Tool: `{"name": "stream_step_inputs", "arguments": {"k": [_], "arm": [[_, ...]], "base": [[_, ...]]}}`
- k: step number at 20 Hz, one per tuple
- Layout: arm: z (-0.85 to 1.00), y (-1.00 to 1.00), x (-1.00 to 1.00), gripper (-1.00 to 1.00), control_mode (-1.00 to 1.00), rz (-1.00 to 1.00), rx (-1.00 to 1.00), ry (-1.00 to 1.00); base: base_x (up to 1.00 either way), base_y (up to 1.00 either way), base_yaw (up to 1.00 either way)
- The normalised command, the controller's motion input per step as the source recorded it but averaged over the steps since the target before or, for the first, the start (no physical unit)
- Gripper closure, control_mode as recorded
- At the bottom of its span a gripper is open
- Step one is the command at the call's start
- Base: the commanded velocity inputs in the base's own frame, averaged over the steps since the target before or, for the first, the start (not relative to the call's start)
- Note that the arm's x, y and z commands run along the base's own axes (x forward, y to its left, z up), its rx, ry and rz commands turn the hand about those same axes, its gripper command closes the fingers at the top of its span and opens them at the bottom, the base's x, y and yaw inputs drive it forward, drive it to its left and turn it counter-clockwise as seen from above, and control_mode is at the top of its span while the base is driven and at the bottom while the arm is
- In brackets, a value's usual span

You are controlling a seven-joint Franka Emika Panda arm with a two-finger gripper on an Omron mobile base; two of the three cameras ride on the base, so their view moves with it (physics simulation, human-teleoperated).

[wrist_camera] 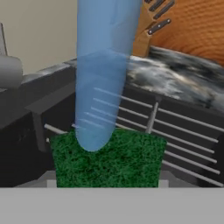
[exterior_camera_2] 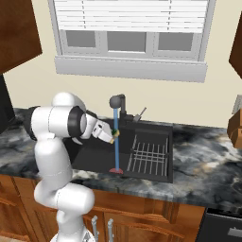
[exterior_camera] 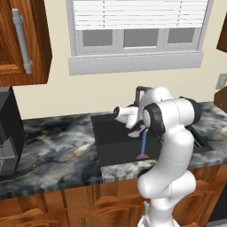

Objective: Soak the sponge with water for a few seconds and then drop it inside the sink.

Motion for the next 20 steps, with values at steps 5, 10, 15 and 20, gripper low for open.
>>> {"name": "stream_step_inputs", "arguments": {"k": [5, 10, 15, 20], "arm": [[-0.21, 0.0, 0.32, 1.0, -1.0, 0.0, -0.03, 0.03], [-0.02, 0.0, 0.07, 1.0, -1.0, 0.0, -0.01, 0.01], [0.04, 0.0, -0.19, 1.0, -1.0, 0.0, 0.0, 0.0], [0.06, 0.04, -0.21, 1.0, -1.0, 0.0, 0.0, 0.0]], "base": [[0.0, 0.0, 0.0], [0.0, 0.0, 0.0], [0.0, 0.0, 0.0], [0.0, 0.0, 0.0]]}}
